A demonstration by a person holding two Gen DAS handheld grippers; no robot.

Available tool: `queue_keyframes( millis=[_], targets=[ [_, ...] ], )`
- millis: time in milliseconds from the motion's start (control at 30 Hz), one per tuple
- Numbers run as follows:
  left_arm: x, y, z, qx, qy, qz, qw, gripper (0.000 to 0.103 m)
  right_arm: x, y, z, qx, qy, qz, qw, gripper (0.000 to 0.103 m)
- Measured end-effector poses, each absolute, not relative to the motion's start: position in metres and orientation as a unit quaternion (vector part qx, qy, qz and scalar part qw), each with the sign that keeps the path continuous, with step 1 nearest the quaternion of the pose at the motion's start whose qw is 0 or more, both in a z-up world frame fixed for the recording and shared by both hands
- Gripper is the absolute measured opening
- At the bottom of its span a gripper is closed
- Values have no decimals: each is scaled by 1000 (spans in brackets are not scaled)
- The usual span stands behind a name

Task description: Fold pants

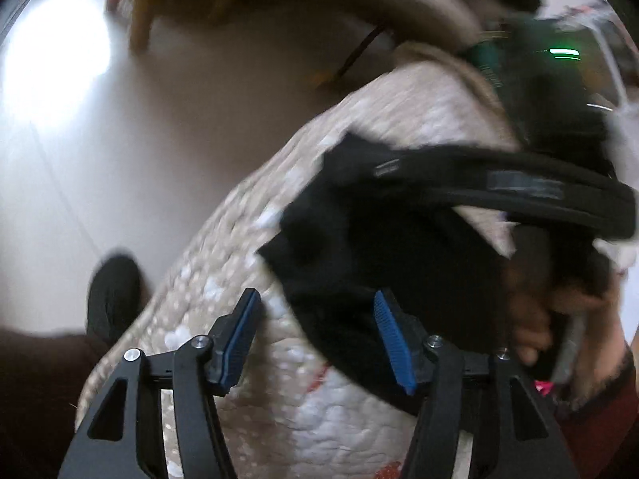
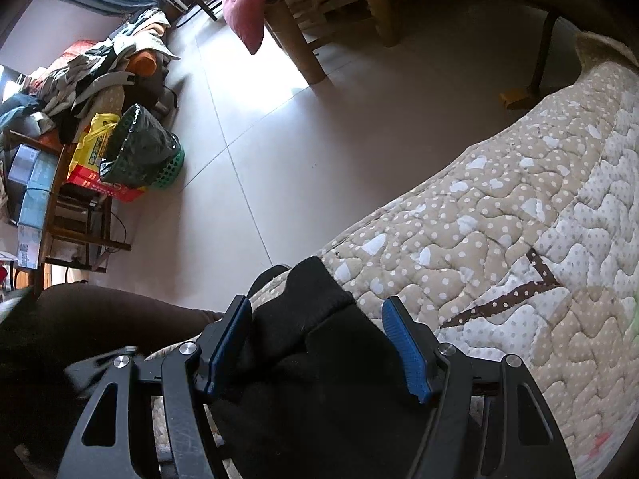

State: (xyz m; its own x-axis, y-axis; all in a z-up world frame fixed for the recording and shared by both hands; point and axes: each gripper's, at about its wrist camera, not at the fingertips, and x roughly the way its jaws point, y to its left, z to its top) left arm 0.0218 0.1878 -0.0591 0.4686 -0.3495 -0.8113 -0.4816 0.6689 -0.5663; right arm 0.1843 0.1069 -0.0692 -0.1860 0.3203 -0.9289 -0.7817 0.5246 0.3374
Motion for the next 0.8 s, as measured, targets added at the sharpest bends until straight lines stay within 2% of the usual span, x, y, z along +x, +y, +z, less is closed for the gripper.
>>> queue_keyframes(
  millis=[67, 167, 200, 233, 267, 300, 333, 500, 800],
  targets=[
    [24, 191, -60, -412, 502, 50, 759, 58, 183, 107, -68, -190, 622, 454, 609, 73],
    [36, 180, -57, -370, 507, 55, 776, 58, 177, 109, -68, -199, 618, 458, 607, 73],
    [39, 179, -55, -362, 510, 56, 779, 53, 176, 109, -68, -203, 616, 458, 608, 71],
    [40, 175, -52, -350, 511, 51, 784, 41, 173, 110, -68, -212, 610, 456, 613, 58],
    [40, 174, -48, -343, 510, 45, 787, 35, 170, 111, -67, -221, 604, 451, 618, 39],
    [39, 173, -46, -346, 508, 37, 788, 20, 168, 110, -66, -231, 600, 446, 623, 35],
    [38, 174, -46, -359, 507, 21, 783, 17, 166, 109, -65, -232, 598, 445, 625, 32],
    [32, 177, -34, -392, 490, -6, 779, 16, 156, 98, -42, -228, 573, 448, 648, 28],
    [43, 127, 10, -349, 473, -53, 807, 16, 151, 38, 16, -166, 535, 442, 700, 27]
  ],
)
